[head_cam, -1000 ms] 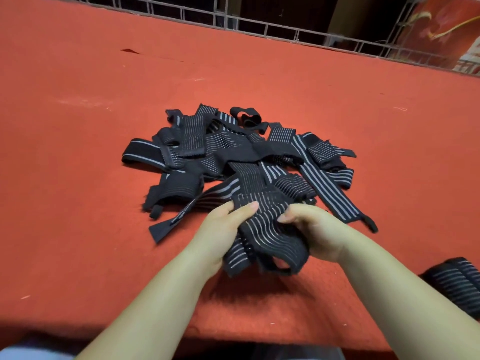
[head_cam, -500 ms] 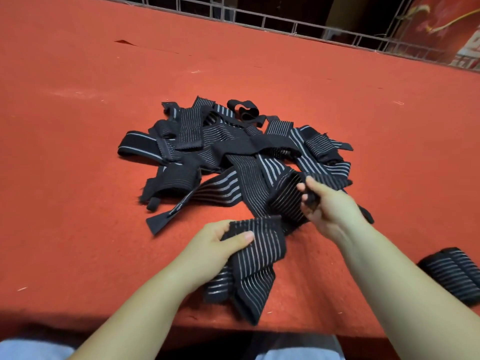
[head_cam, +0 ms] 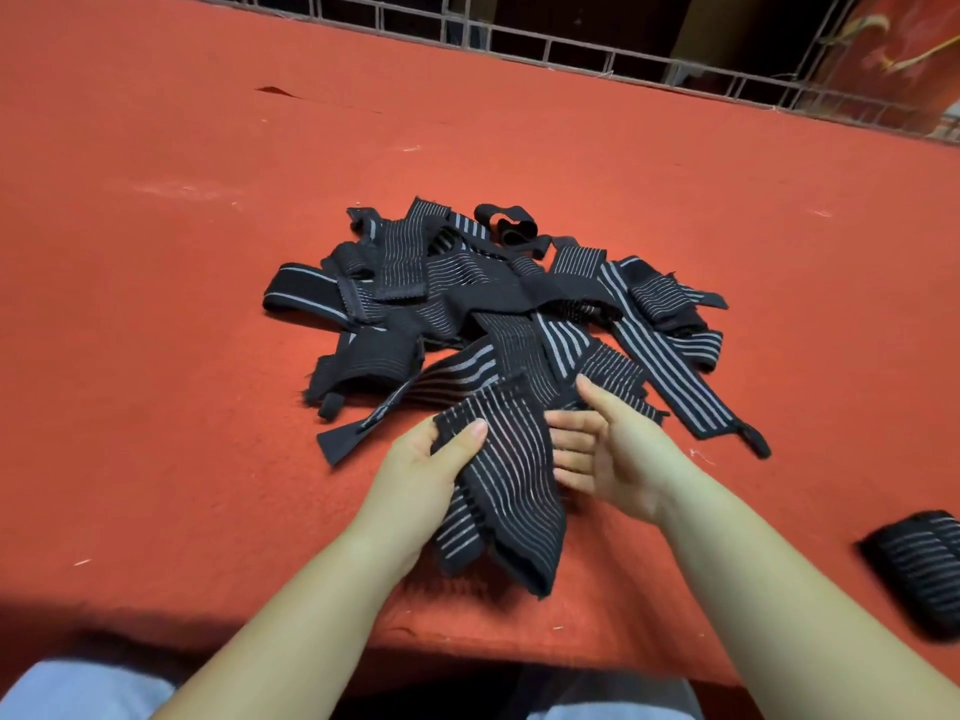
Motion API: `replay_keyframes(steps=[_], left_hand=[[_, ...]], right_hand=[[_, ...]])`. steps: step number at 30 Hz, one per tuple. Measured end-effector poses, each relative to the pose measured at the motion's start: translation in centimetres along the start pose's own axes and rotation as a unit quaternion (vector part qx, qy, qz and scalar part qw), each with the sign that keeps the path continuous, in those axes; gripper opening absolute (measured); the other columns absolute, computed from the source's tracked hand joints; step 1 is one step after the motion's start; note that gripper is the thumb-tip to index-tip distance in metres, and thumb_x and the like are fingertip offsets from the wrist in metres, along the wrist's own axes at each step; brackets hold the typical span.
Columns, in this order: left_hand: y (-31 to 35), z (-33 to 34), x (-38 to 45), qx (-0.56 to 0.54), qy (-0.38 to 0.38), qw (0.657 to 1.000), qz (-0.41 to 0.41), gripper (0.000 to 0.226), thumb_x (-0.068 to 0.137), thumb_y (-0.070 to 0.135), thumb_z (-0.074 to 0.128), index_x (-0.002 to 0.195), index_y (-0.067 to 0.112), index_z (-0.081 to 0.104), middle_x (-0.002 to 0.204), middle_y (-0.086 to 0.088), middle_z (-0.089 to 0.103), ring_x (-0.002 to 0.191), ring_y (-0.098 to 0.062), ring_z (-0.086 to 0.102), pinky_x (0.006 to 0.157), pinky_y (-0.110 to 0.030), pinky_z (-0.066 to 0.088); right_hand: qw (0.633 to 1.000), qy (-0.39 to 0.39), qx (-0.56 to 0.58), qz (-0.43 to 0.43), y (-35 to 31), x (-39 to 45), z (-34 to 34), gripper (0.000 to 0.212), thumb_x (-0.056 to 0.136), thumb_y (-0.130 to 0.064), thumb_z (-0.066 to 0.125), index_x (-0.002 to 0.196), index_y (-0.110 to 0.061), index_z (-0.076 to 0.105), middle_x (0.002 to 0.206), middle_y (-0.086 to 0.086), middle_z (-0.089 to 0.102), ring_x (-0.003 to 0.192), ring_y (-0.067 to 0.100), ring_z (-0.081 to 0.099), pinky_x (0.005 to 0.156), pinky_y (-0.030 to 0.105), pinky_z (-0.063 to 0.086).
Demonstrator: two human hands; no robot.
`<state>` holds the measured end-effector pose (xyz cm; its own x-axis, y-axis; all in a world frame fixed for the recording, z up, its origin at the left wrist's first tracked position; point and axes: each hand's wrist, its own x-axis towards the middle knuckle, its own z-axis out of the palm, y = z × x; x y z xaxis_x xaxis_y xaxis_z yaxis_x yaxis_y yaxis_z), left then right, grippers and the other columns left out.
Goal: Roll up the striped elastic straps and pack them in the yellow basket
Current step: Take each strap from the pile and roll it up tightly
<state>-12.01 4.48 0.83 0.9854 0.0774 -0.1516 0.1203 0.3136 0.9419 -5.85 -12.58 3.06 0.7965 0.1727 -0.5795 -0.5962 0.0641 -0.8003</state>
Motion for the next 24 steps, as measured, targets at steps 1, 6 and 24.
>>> replay_keyframes(steps=[1, 6, 24], left_hand=[[0.0, 0.1, 0.0, -0.004, -0.003, 1.0, -0.006, 0.017, 0.091, 0.015, 0.056, 0.103, 0.013, 0.067, 0.1, -0.005, 0.073, 0.097, -0.021, 0.068, 0.093, -0.04, 0.05], [-0.4, -0.4, -0.1, 0.079, 0.02, 0.997, 0.005, 0.016, 0.089, 0.021, 0.06, 0.105, 0.023, 0.063, 0.111, 0.003, 0.068, 0.1, -0.01, 0.064, 0.099, -0.033, 0.043], [3.4, -2.6, -2.2, 0.039, -0.142, 0.989, -0.002, 0.012, 0.087, 0.016, 0.053, 0.087, 0.011, 0.063, 0.073, -0.002, 0.069, 0.064, -0.012, 0.064, 0.059, -0.023, 0.053]], right_hand=[[0.998, -0.027, -0.028, -0.045, -0.3, -0.6, 0.8, 0.041, 0.081, -0.056, 0.058, 0.086, -0.016, 0.067, 0.068, -0.001, 0.061, 0.064, 0.013, 0.055, 0.057, 0.025, 0.044], [0.93, 0.047, -0.213, -0.296, -1.0, -2.8, 3.3, 0.012, 0.08, -0.015, 0.073, 0.072, -0.019, 0.064, 0.065, -0.004, 0.055, 0.055, 0.005, 0.051, 0.053, 0.017, 0.04], [0.757, 0.031, -0.425, -0.495, 0.9, -5.6, 4.9, 0.047, 0.076, -0.049, 0.059, 0.12, -0.032, 0.054, 0.118, -0.016, 0.056, 0.112, -0.005, 0.05, 0.095, 0.01, 0.037]])
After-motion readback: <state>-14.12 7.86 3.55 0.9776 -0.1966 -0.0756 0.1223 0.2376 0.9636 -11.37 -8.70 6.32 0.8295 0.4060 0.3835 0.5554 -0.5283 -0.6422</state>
